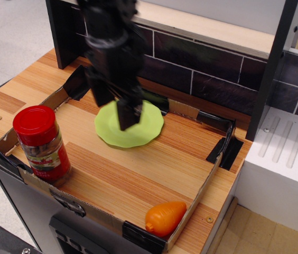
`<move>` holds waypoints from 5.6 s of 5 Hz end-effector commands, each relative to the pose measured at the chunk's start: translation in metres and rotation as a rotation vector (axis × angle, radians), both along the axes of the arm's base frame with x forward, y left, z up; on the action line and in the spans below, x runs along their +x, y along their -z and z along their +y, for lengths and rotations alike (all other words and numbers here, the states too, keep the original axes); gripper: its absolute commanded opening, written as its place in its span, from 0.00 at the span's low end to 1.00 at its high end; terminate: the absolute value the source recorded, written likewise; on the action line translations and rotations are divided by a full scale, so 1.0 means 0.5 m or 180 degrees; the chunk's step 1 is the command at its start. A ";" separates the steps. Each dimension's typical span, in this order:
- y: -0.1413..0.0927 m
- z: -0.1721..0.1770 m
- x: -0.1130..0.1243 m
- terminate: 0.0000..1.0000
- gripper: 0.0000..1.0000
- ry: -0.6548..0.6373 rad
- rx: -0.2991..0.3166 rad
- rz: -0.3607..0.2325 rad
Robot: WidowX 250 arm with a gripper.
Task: Topple basil bottle
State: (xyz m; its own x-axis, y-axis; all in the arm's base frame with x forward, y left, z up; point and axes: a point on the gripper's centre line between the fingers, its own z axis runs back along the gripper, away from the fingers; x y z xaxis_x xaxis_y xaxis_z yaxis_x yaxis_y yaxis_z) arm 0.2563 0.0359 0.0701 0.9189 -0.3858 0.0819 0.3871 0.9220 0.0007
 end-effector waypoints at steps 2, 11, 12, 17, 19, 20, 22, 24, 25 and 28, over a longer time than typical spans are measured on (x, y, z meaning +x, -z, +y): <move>-0.062 0.034 -0.054 0.00 1.00 0.0329 0.0161 -0.0109; -0.040 0.110 -0.125 0.00 1.00 0.0895 0.0407 0.0027; -0.031 0.109 -0.126 0.00 0.00 0.0917 0.0431 0.0007; 0.008 -0.001 -0.094 0.00 0.00 0.1282 0.1629 0.0836; 0.040 -0.036 -0.085 0.00 0.00 0.1413 0.1397 0.0742; 0.058 -0.055 -0.075 0.00 0.00 0.1510 0.1069 0.0547; 0.064 -0.082 -0.052 0.00 0.00 0.1488 0.0416 0.0064; 0.037 -0.062 -0.042 0.00 1.00 0.1296 0.0215 -0.0178; -0.002 -0.053 -0.033 0.00 1.00 0.1075 0.0143 -0.0204; -0.042 -0.040 -0.024 0.00 1.00 0.0810 0.0287 -0.0337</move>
